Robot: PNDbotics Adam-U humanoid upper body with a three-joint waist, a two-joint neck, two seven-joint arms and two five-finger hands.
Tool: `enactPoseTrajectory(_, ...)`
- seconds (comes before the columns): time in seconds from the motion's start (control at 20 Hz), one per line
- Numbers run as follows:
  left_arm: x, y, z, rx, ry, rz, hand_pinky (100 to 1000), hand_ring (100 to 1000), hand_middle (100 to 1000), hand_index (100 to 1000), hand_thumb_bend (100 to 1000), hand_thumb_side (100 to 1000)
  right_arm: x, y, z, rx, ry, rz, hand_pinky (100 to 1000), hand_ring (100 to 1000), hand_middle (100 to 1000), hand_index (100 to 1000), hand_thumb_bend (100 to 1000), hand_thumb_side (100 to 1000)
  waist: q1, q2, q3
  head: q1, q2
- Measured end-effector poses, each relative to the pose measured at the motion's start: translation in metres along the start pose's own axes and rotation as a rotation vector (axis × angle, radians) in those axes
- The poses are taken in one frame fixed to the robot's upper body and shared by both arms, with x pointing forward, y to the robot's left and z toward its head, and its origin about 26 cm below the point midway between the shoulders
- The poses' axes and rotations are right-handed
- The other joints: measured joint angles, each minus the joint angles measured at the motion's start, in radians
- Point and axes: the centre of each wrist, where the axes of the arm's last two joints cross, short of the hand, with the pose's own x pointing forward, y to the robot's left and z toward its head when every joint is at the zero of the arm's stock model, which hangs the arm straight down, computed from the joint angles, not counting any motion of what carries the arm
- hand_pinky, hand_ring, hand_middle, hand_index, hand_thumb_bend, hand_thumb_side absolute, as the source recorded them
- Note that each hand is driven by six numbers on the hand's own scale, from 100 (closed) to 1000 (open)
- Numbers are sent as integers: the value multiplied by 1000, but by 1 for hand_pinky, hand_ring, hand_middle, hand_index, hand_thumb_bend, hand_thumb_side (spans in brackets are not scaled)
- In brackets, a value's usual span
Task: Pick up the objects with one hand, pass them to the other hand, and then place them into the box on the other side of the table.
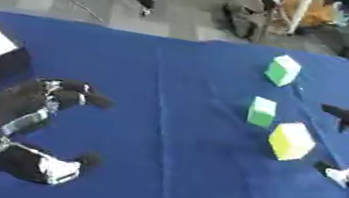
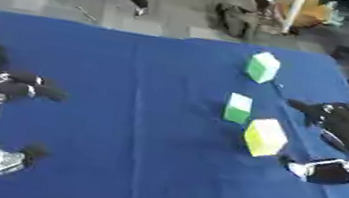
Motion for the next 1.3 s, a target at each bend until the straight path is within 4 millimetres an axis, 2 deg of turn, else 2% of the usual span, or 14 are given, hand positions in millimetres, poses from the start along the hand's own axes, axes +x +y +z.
enactPoseTrajectory(0.15,0,1,-1,1,-3,-3,851,737,706,872,347,730,-2,-1,-3,14,2,-3,754,693,588,1000,445,564,0,1,3,-4,0)
enactPoseTrajectory(0.35,1,1,-2,-2,-9,-4,850,737,706,872,350,730,-8,1,-8,49,3,-7,759,698,593,1000,474,592,-2,5,10,-6,0)
enactPoseTrajectory(0.8,1,3,-4,-3,-19,-11,850,737,706,872,352,730,-23,7,-20,117,16,2,767,704,598,1000,477,624,-5,12,21,-18,0)
enactPoseTrajectory(0.85,2,3,-4,-3,-23,-13,850,737,706,871,349,730,-25,7,-22,124,20,3,768,704,598,1000,453,619,-6,13,26,-20,0)
enactPoseTrajectory(0.9,2,4,-5,-4,-26,-15,850,737,705,871,352,730,-27,6,-25,128,23,5,768,704,598,1000,478,631,-8,15,30,-23,0)
enactPoseTrajectory(1.3,3,4,-6,-7,-38,-19,850,738,705,871,351,731,-42,15,-39,188,42,-3,768,704,597,1000,469,643,-10,19,44,-37,0)
